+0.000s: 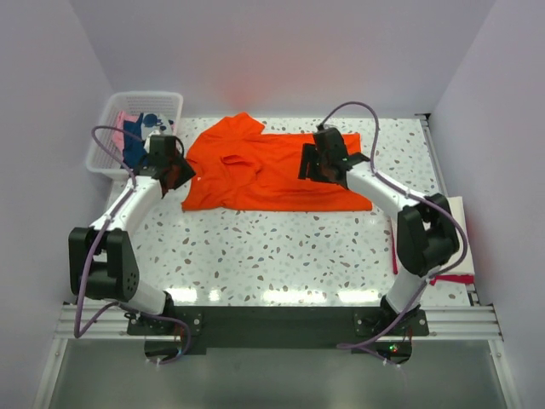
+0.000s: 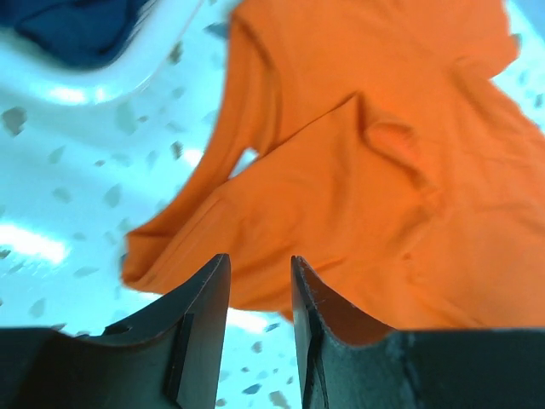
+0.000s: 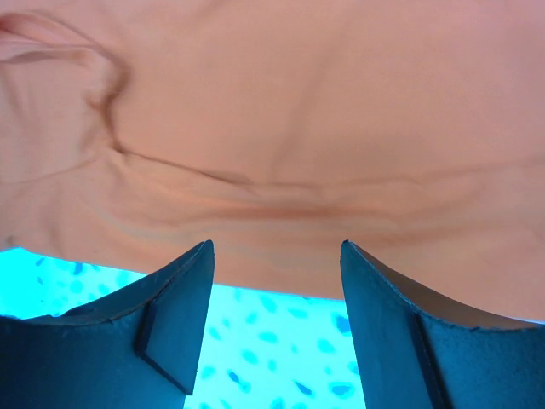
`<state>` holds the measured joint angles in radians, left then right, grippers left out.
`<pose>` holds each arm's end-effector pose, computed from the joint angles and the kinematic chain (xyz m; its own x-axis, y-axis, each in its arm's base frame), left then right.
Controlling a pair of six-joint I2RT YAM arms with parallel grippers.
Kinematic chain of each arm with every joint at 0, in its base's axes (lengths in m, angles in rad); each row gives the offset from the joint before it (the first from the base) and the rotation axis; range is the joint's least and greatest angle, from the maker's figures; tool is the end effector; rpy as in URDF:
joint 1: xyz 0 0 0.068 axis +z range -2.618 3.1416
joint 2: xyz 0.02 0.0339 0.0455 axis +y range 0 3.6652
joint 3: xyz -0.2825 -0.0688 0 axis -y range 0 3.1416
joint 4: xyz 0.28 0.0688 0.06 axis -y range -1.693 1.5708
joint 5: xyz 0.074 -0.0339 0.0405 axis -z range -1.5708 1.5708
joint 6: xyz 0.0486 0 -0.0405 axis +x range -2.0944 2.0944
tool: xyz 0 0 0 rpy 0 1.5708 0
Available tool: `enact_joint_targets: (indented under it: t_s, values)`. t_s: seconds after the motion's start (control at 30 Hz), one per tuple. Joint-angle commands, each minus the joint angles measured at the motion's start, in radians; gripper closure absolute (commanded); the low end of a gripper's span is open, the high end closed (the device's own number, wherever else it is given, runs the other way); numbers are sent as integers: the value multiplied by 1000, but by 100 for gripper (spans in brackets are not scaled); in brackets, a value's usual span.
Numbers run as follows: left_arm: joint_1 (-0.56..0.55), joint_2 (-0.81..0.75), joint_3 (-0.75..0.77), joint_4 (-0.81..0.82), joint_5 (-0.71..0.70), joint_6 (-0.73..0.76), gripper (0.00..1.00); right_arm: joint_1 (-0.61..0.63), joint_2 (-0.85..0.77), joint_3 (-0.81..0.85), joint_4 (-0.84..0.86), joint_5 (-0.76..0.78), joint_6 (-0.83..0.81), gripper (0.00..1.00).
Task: Fold and stack the t-shirts
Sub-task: Fold the tshirt
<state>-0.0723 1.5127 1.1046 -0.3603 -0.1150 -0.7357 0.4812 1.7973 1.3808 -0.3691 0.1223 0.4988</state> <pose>0.3718 -0.0213 0.2545 -0.5068 -0.6317 -0.5866 -0.4730 0.7727 -0.4234 0.4018 0.2031 0.2439 -0.7337 0.1525 -0.6621 -0.0364 0.9643 0.2624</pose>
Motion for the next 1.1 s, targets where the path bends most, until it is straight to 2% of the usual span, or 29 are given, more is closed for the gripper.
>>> enact_joint_targets:
  t_s: [0.0, 0.27, 0.77, 0.93, 1.07]
  values:
    - [6, -14, -84, -39, -92, 44, 61, -30, -90, -123, 10, 30, 53, 36]
    - [6, 20, -108, -40, -143, 102, 62, -118, -187, -276, 30, 28, 49, 37]
    - [6, 150, -48, -28, -84, 140, 66, -225, -162, -331, 56, 11, 49, 37]
    - [6, 153, -42, -19, -77, 142, 74, -273, -139, -350, 76, 2, 66, 38]
    - [6, 162, -34, -19, -71, 147, 86, -308, -133, -358, 85, 10, 76, 38]
